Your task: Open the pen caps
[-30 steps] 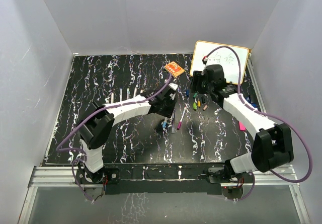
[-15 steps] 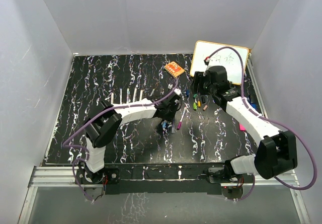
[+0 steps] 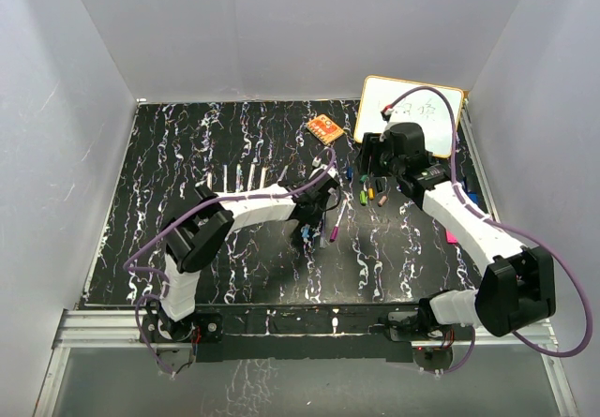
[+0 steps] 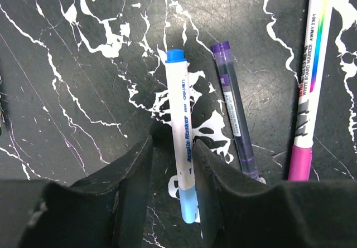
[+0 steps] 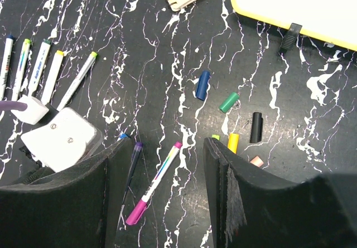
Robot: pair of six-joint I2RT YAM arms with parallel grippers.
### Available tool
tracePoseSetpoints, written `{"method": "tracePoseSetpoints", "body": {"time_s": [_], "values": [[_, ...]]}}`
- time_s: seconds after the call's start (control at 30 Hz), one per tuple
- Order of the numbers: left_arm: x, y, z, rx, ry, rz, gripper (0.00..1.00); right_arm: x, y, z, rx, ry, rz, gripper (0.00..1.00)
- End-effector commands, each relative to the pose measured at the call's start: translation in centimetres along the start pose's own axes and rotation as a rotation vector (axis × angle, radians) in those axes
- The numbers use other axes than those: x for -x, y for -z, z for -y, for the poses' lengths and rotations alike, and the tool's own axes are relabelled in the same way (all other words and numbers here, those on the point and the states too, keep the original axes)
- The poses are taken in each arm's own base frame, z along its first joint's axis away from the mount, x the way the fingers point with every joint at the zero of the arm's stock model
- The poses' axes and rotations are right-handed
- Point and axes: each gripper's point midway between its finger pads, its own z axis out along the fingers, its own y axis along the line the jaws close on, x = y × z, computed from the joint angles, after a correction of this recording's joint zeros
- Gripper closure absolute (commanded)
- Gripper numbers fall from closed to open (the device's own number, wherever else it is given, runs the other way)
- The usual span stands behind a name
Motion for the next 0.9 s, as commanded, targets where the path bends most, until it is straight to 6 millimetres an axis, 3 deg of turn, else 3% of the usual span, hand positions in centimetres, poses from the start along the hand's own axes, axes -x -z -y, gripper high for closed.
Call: {"method": "tracePoseSetpoints", "body": {"time_s": [0.0,0.17,0.4,0.57,0.73,0.87], "values": [[-2.5,-1.1,-1.0,0.065,-0.023,-0.088,0.69,1.2,1.0,-0.5,0.024,0.021,0.059,0.48],[-3.4,-1.6,-1.3,0.043,0.020,-0.123,0.88,0.9,1.4,-0.6,0.030,0.021,0.055,0.48],[-3.6,-1.6,-2.3,-0.043,0.138,-0.138,1.00,0.3,1.9,-0.8,0.049,0.025,0.053,0.48],[2.5,1.5,-2.9,-0.079,0.208,0.044,1.00,-1.8,1.3,-2.0,0.141,0.014,0.009,0.48],[9.6,6.4,-2.1,-0.202,0.329,0.301,1.00,-4.0,0.6,-3.8,0.264,-0.026,-0.024,0.48],[12.3,9.1,-1.0,-0.324,0.438,0.431,1.00,-4.9,0.5,-5.0,0.345,-0.055,-0.022,0.48]]}}
